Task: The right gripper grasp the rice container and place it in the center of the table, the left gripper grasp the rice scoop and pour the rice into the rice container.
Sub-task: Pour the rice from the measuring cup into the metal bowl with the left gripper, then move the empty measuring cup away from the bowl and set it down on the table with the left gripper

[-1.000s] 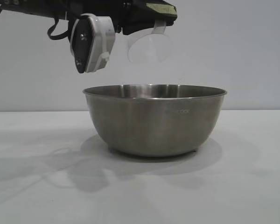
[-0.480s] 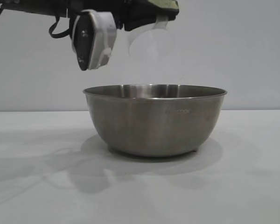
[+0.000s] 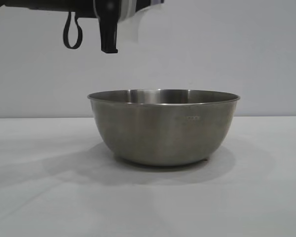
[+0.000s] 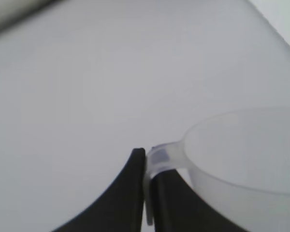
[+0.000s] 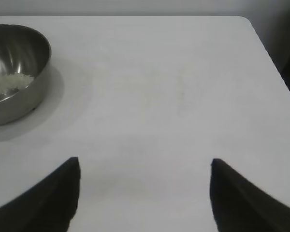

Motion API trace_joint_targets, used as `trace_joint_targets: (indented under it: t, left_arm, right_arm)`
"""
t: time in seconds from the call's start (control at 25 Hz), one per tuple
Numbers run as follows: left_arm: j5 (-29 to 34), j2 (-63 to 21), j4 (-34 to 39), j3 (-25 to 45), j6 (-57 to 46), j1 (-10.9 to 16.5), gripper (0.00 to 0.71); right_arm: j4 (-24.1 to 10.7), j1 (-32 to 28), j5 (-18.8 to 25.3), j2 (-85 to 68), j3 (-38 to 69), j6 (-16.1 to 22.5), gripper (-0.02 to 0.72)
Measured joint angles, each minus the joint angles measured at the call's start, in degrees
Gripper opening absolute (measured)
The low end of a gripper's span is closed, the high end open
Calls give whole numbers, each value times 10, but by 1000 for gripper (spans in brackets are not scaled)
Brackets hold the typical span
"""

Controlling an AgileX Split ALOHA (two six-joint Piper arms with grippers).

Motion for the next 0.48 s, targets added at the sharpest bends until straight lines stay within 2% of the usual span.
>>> trace_joint_targets:
  t: [0.16,0.32,0.48]
  left_arm:
    - [0,0,-137,0,-111,2,0]
    - [1,0,-235,0,-206,2,0]
    - [40,6,-303,0,-238,2,0]
  right_arm:
    - [0,0,0,0,0,0,479]
    - [0,0,0,0,0,0,479]
    - [0,0,0,0,0,0,479]
